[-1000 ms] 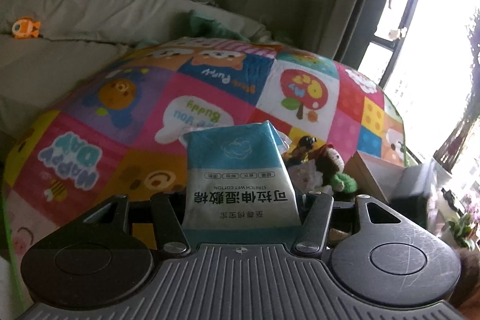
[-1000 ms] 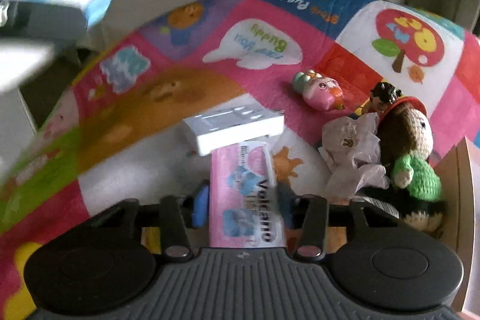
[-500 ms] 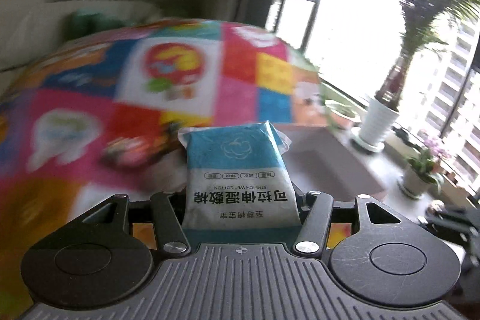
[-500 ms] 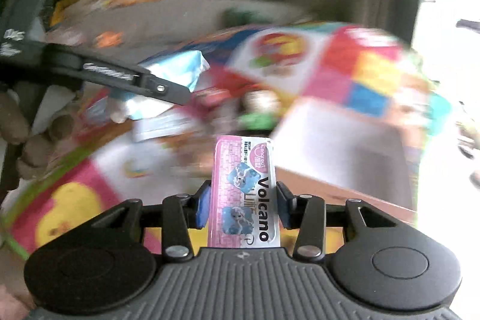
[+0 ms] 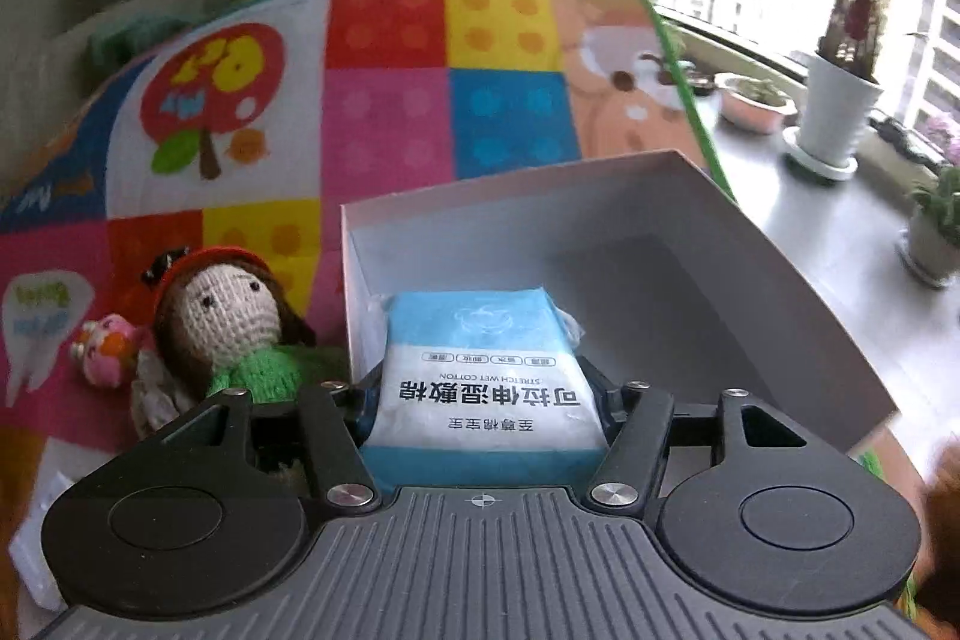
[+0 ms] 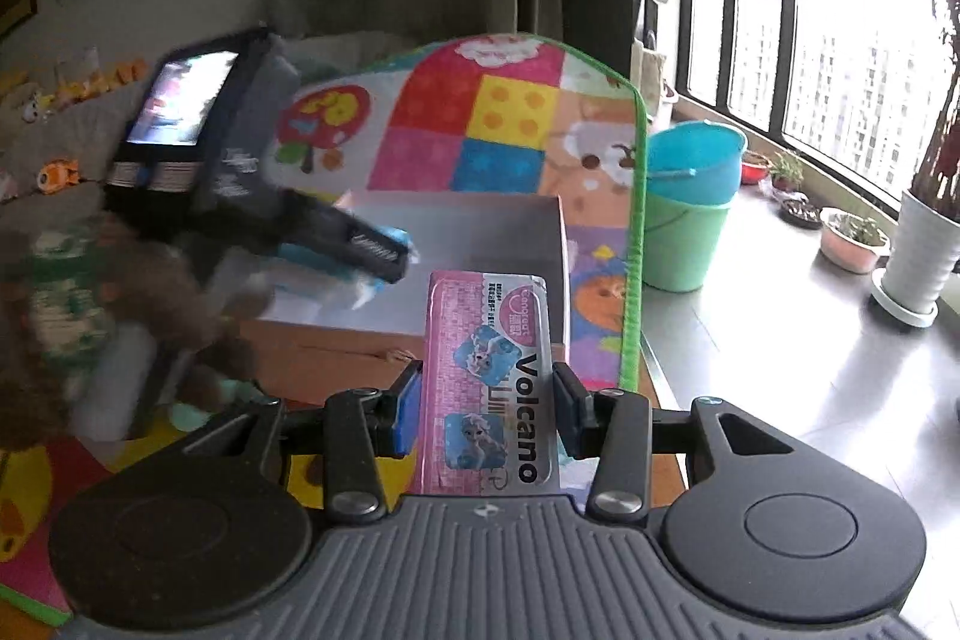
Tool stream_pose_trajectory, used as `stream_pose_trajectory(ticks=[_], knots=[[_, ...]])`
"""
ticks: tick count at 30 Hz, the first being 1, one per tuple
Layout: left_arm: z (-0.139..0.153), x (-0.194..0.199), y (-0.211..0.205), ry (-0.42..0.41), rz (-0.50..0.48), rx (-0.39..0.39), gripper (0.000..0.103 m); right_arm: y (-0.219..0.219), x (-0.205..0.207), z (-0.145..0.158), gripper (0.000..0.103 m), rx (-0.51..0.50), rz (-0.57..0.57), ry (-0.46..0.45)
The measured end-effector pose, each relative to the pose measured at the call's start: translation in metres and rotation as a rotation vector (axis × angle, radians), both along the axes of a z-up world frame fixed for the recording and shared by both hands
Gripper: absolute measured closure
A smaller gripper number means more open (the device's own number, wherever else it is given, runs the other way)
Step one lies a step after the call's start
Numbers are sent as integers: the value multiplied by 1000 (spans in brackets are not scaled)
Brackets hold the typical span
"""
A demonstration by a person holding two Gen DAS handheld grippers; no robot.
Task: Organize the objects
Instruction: 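Carry the wipes pack and Volcano card into the pink box and release both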
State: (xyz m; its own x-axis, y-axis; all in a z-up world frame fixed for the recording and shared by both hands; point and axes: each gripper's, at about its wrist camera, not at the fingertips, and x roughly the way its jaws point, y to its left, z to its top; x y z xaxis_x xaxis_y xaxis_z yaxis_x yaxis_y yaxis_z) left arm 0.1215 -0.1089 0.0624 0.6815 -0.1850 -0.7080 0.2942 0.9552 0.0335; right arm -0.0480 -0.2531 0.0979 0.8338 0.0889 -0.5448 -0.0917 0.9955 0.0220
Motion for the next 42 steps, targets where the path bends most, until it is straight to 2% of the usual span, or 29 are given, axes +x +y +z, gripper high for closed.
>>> stream_pose_trajectory(ticks=[3, 6, 10, 12, 14, 16, 18, 22, 26, 28, 31, 33, 34, 38, 42], knots=[[8, -5, 24, 8, -14, -145, 38, -4, 14, -5, 60, 14, -10, 12], [19, -14, 36, -5, -30, -165, 37, -3, 29, -4, 60, 44, -6, 10], [32, -17, 37, -9, -35, -200, 39, 4, 42, 0, 60, 32, -15, -3], [31, -8, 25, -22, -45, -179, 40, 8, 47, 1, 60, 16, -16, -16], [26, 3, 9, -83, -45, -122, 41, 10, 51, 2, 60, 10, -26, -14], [21, 11, 5, -109, -4, -92, 46, 10, 51, 2, 60, 14, -42, -10], [21, 11, 20, -83, 35, -192, 46, 8, 44, 4, 60, 15, -43, -16], [29, -6, 59, -56, 65, -328, 46, 0, 44, 6, 60, 16, -47, 15], [39, -32, 97, -65, 58, -410, 46, -1, 76, 16, 60, 108, 5, 75], [43, -43, 109, -60, 42, -419, 46, 6, 101, 19, 60, 170, 73, 134], [43, -58, 124, -61, 35, -397, 46, 31, 132, 5, 61, 146, 171, 222], [39, -67, 137, -54, 44, -387, 46, 51, 147, -10, 61, 23, 151, 215], [37, -71, 143, -45, 52, -385, 46, 56, 153, -16, 62, -6, 133, 225], [23, -86, 175, -24, 79, -370, 46, 46, 163, -13, 62, 88, 114, 238], [8, -87, 200, 12, 149, -374, 46, 35, 168, -6, 62, 69, 16, 212]])
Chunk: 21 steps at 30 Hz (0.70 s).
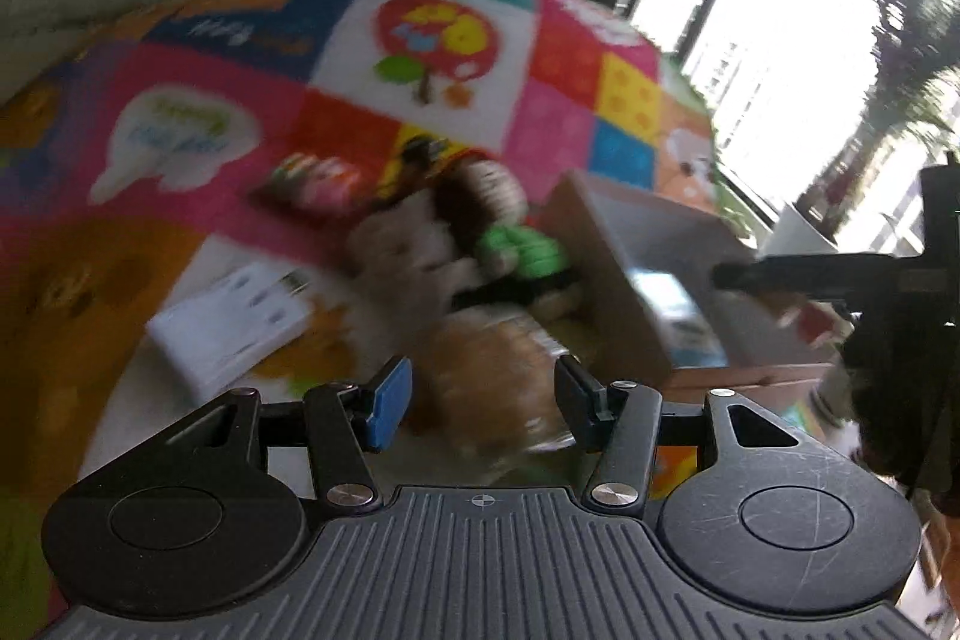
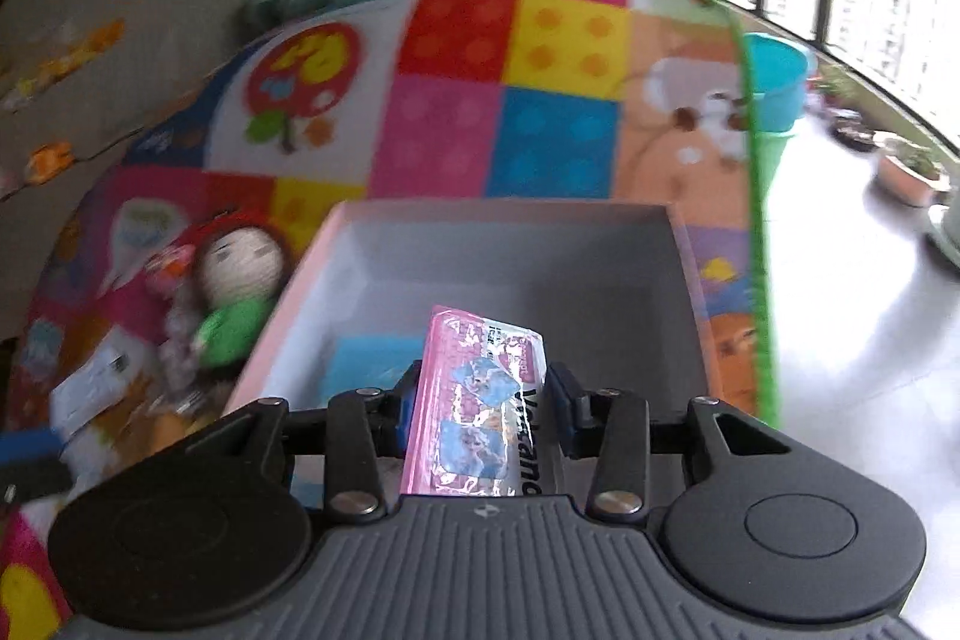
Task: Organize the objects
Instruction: 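Carry the wipes pack and Volcano card into the pink box and release both, then grasp the crocheted doll with the left tool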
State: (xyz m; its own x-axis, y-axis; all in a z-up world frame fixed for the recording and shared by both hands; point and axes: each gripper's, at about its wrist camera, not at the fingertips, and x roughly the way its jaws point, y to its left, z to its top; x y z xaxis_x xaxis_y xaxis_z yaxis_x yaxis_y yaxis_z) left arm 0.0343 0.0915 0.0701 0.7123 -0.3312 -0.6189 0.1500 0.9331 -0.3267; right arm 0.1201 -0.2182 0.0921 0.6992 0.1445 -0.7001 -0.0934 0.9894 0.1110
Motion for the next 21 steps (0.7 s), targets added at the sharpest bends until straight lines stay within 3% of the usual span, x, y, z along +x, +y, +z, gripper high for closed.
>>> stream_pose_trajectory(ticks=[3, 4, 11, 16, 21], knots=[[-7, -1, 11, 22, 44, -37, 46, -7, 14, -4, 61, 37, -43, 25], [-7, -2, 13, 22, 45, -46, 46, -10, 19, -7, 55, 65, -45, 52], [-12, -8, 30, 35, 70, -49, 46, -17, 23, -24, 45, 164, -102, 147], [-12, -3, 23, 43, 52, -63, 46, -17, 16, -27, 44, 383, -14, 219], [1, 6, 6, 22, 11, -66, 46, -4, -7, -6, 44, 226, -6, 48]])
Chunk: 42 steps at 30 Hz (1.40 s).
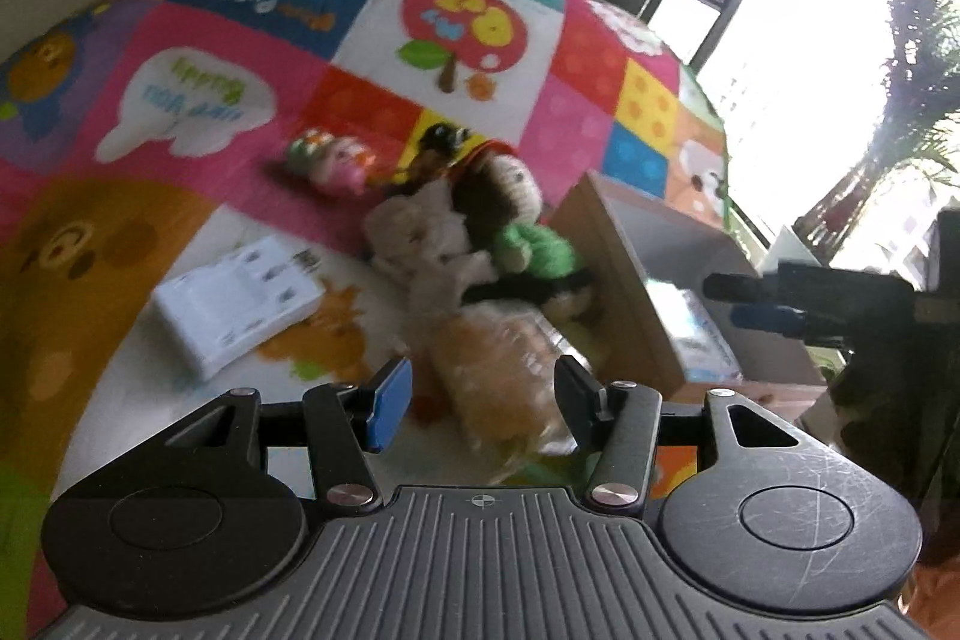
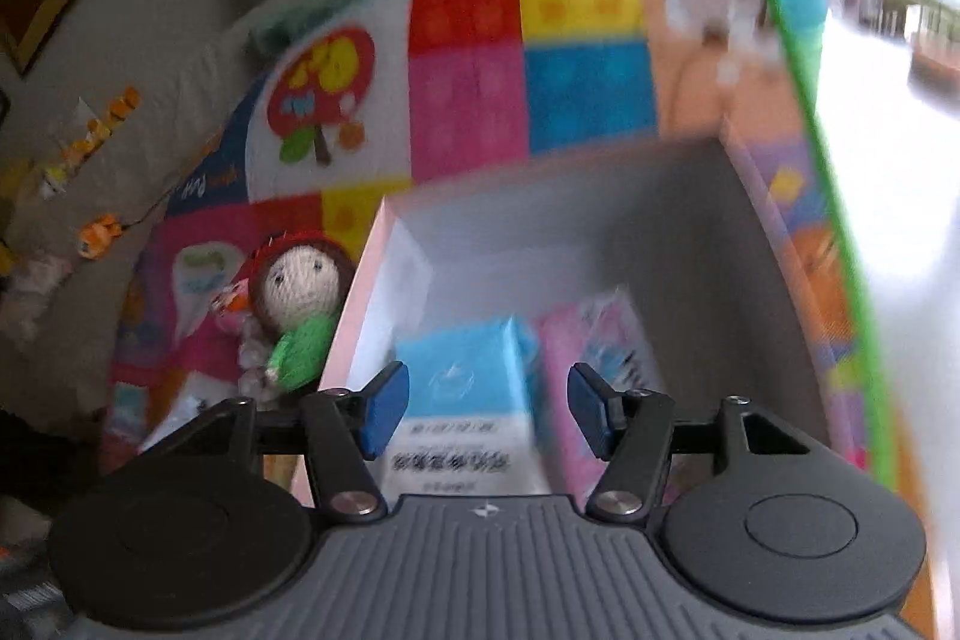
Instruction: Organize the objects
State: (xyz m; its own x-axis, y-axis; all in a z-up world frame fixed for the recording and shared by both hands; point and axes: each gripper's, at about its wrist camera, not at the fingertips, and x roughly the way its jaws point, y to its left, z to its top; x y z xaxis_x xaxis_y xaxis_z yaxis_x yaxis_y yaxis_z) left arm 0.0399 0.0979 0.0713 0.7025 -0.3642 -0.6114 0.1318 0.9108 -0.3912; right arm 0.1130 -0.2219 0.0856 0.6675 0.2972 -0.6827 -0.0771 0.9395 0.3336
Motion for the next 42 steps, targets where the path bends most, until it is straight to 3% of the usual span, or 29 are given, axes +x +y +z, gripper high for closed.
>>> stream_pose_trajectory(ticks=[3, 7, 9, 14, 19, 21, 25, 30, 33, 38, 42], knots=[[11, 26, -12, -5, -19, -29, 46, -6, -6, 5, 35, -109, -42, -45], [14, 83, -35, 62, 5, -69, 46, -24, -10, 1, 35, -92, -75, -44], [5, 113, -47, 120, 47, -49, 46, -27, -21, 3, 35, -103, -80, -84], [-27, 168, -72, 228, 84, 46, 43, -29, -62, 10, 28, -239, -81, -213], [-38, 177, -83, 187, 98, 93, 48, -41, -97, 9, 24, -288, -80, -249], [-38, 174, -84, 179, 85, 97, 51, -44, -105, 4, 21, -290, -86, -242], [-24, 155, -63, 142, 41, -14, 54, -36, -117, -7, 21, -323, -87, -232], [24, 81, -26, -31, -35, -62, 54, -10, -128, -12, 20, -344, -21, -242], [36, 33, 6, -75, -24, -86, 54, 13, -130, -10, 19, -350, 46, -254], [15, -19, 50, -22, 55, -48, 54, 65, -134, -9, 19, -361, 182, -290], [-6, -41, 82, 27, 111, -108, 53, 116, -137, -7, 19, -389, 307, -333]])
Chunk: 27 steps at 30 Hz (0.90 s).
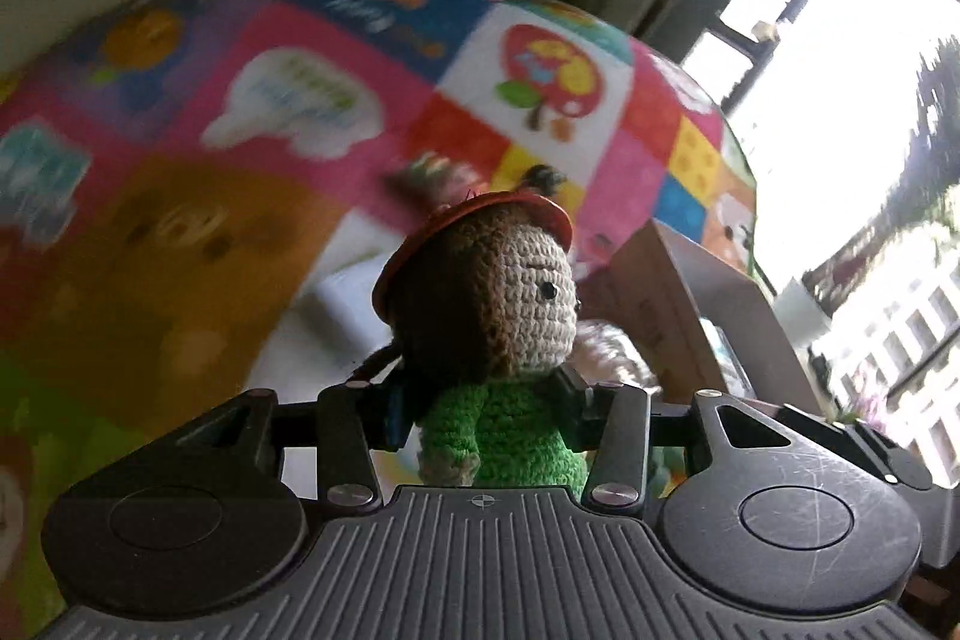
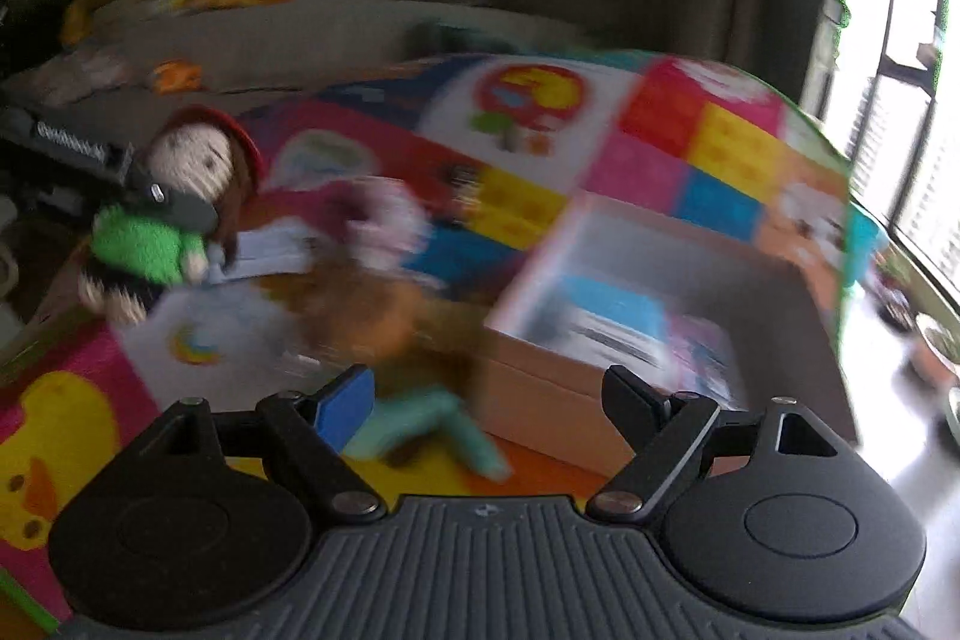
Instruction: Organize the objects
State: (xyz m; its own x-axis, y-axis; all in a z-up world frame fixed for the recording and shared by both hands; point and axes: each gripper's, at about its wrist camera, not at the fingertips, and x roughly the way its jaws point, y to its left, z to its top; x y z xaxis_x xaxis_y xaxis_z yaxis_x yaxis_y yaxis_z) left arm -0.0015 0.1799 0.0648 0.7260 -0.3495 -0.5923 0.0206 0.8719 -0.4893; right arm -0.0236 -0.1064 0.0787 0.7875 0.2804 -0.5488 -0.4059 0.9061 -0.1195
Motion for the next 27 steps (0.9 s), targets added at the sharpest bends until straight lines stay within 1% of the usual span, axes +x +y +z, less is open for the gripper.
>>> stream_pose_trajectory(ticks=[3, 6, 9, 12, 15, 16, 18, 19, 20, 22, 24, 25, 26, 27], knots=[[-6, -7, 21, 0, 60, -54, 53, 34, 5, 0, 19, -23, 82, 12], [-6, -10, 37, -23, 96, -72, 53, 66, 16, -2, 19, -57, 152, 14], [-5, -14, 51, -42, 125, -87, 53, 94, 36, -1, 19, -61, 173, 25], [-8, -19, 64, -46, 149, -109, 53, 116, 72, 3, 19, -23, 169, 85], [-13, -21, 73, -35, 166, -127, 53, 135, 115, 1, 19, 40, 131, 189], [-14, -23, 75, -32, 168, -132, 53, 140, 128, 0, 19, 39, 105, 195], [-16, -25, 77, -34, 163, -139, 53, 149, 146, -1, 19, -26, 25, 115], [-17, -24, 77, -34, 158, -143, 53, 151, 154, -2, 19, -56, -12, 90], [-19, -22, 79, -30, 157, -145, 53, 148, 164, -4, 19, -73, -44, 96], [-23, -14, 82, -15, 161, -142, 53, 137, 183, -12, 20, -83, -102, 174], [-26, -1, 82, -9, 160, -132, 53, 123, 190, -21, 43, -76, -118, 240], [-26, 7, 81, -9, 156, -128, 53, 119, 191, -26, 69, -80, -98, 271], [-27, 15, 80, -9, 150, -126, 53, 117, 189, -29, 82, -88, -86, 295], [-27, 24, 78, -9, 144, -123, 53, 114, 185, -31, 84, -88, -75, 309]])
